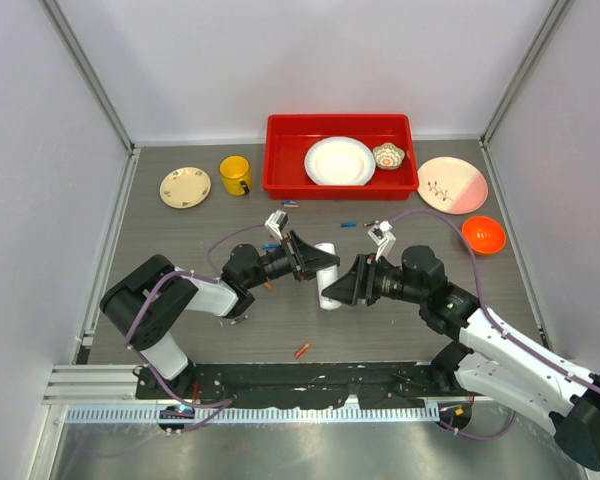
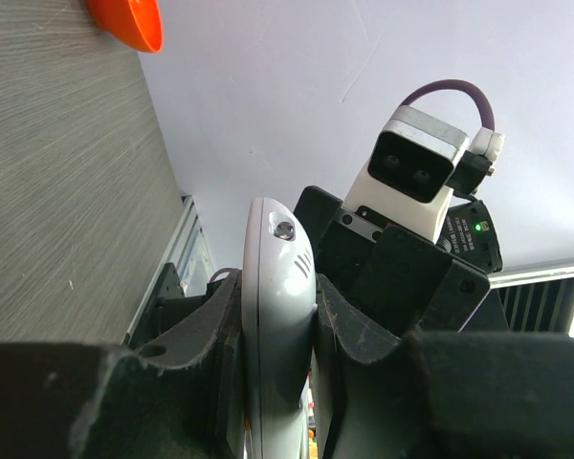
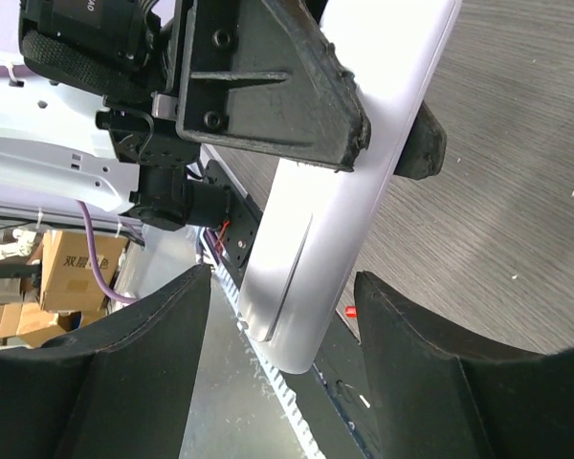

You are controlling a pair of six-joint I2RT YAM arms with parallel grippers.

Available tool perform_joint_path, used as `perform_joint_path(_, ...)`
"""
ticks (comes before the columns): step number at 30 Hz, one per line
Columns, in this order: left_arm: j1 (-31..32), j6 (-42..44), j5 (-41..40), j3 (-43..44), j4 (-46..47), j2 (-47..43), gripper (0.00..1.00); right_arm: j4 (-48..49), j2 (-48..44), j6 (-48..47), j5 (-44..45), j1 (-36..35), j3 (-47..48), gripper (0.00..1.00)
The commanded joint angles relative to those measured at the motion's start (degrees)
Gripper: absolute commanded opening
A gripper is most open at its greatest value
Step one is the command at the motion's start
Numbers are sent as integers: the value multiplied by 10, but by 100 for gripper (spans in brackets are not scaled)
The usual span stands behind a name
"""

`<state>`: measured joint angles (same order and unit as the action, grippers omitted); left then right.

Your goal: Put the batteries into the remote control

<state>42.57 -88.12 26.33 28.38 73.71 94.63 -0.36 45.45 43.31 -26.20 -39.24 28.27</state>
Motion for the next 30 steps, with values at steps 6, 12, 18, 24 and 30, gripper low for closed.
perform_joint_path(6, -2, -3, 11, 17, 149, -16, 0, 46, 5, 6, -22, 1, -3, 63)
perform_joint_path(12, -2, -3, 10, 19, 149, -17, 0, 45, 13, 4, -25, 3, -5, 55)
perform_joint_path(18, -2, -4, 11, 19, 149, -20, 0, 45, 15, 3, -23, 3, -4, 48)
perform_joint_path(24, 0, -6, 12, 18, 149, -23, 0, 56, 24, 9, -22, 3, -5, 42)
perform_joint_path(30, 5, -4, 13, 17, 149, -21, 0, 68, 34, 13, -24, 2, -9, 32)
